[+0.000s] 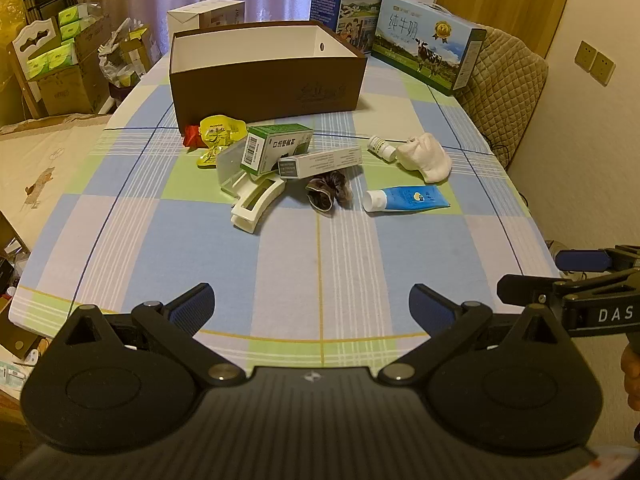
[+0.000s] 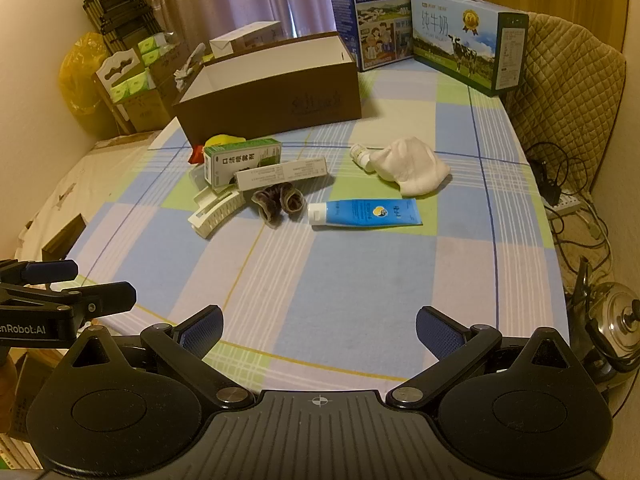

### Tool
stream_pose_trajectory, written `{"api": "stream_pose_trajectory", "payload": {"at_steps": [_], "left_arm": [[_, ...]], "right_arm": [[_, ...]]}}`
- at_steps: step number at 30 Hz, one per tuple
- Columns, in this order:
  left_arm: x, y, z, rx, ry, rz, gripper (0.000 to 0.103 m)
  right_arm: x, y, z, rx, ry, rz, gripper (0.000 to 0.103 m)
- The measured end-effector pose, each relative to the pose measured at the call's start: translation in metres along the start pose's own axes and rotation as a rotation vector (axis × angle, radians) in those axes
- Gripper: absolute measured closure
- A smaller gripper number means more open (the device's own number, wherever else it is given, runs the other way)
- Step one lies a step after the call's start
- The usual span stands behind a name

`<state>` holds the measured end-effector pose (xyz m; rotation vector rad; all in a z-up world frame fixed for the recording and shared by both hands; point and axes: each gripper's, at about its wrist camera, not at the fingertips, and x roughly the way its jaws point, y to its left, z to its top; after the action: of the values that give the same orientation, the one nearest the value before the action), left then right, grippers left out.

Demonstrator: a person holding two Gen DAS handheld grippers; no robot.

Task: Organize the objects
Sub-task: 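Move both tools toward the items in front of the brown box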

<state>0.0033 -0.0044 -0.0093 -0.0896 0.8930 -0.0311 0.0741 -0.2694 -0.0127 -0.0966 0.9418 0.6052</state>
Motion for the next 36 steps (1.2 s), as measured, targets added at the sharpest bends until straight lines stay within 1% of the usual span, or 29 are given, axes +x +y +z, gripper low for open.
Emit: {"api": "stream_pose_trajectory", "payload": {"at_steps": [16, 24, 29, 36], "left_arm": [[-0.005, 0.002, 0.001, -0.006, 0.000, 0.004, 0.001], [-0.007, -0.001, 0.001, -0.004, 0.005, 0.006, 0.001], [-0.004, -0.006, 0.001, -0.005, 0.013, 0.014, 0.001], [0.003, -0.002, 0.007, -0.009, 0.023, 0.023, 0.001]], "right_arm": [[-0.004, -0.001, 0.002, -0.003, -0.001, 0.005, 0.002], [-0.006, -0.005, -0.002, 0.005, -0.002, 0.006, 0.002], [-0.005, -0.009, -0.003, 0.011, 0.005, 0.010, 0.002], [0.000, -0.012, 0.001, 0.014, 0.009, 0.011, 0.002]]}}
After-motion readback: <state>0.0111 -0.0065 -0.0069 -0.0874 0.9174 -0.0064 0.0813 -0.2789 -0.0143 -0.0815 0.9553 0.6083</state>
